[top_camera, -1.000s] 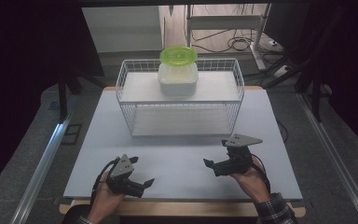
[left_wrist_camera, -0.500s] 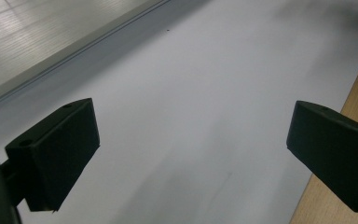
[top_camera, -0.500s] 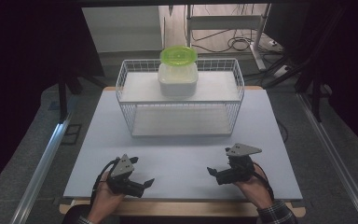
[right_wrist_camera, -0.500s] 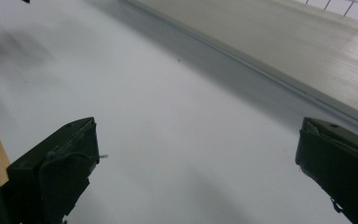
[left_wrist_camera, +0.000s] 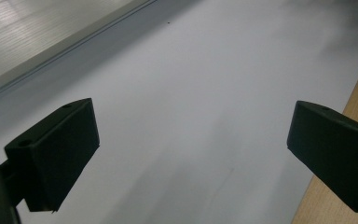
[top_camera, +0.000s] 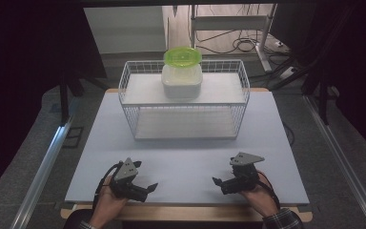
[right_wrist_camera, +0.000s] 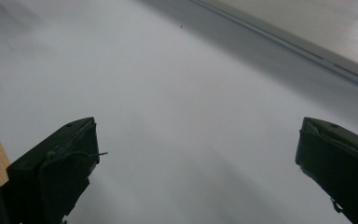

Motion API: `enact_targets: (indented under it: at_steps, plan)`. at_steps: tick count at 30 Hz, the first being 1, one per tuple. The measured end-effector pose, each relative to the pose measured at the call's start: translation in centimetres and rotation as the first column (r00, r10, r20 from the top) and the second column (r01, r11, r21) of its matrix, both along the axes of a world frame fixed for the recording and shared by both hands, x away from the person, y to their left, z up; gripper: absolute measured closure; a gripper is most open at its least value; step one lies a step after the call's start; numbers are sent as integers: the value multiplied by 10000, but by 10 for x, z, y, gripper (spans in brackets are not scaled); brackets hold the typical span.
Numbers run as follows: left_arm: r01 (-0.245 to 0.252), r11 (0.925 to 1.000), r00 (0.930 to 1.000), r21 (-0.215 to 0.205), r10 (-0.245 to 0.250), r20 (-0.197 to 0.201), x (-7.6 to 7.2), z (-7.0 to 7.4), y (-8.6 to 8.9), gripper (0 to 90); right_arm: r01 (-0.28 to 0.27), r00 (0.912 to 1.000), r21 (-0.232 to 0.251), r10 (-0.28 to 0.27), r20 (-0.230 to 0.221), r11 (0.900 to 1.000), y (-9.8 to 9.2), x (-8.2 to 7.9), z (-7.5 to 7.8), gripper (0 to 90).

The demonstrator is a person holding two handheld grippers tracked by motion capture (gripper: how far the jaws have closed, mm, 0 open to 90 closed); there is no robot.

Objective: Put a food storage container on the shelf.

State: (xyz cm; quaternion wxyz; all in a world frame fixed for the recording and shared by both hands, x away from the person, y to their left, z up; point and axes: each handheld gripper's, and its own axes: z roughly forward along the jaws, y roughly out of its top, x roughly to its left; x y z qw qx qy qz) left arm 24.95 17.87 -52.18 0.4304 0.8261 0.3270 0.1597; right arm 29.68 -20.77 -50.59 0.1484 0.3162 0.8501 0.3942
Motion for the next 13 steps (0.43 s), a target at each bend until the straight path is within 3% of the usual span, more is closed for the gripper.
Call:
enact_targets:
  at_steps: [10,13]
  plan:
    - [-22,10000,9998,85,24,-204,2,-2,-1,16,-79,9993,-390,64,-376,9992,4,2,-11,0]
    - [-16,10000,9997,91,18,-226,2,-3,-1,16,-13,9992,-313,0,-393,9995,3,3,-12,0]
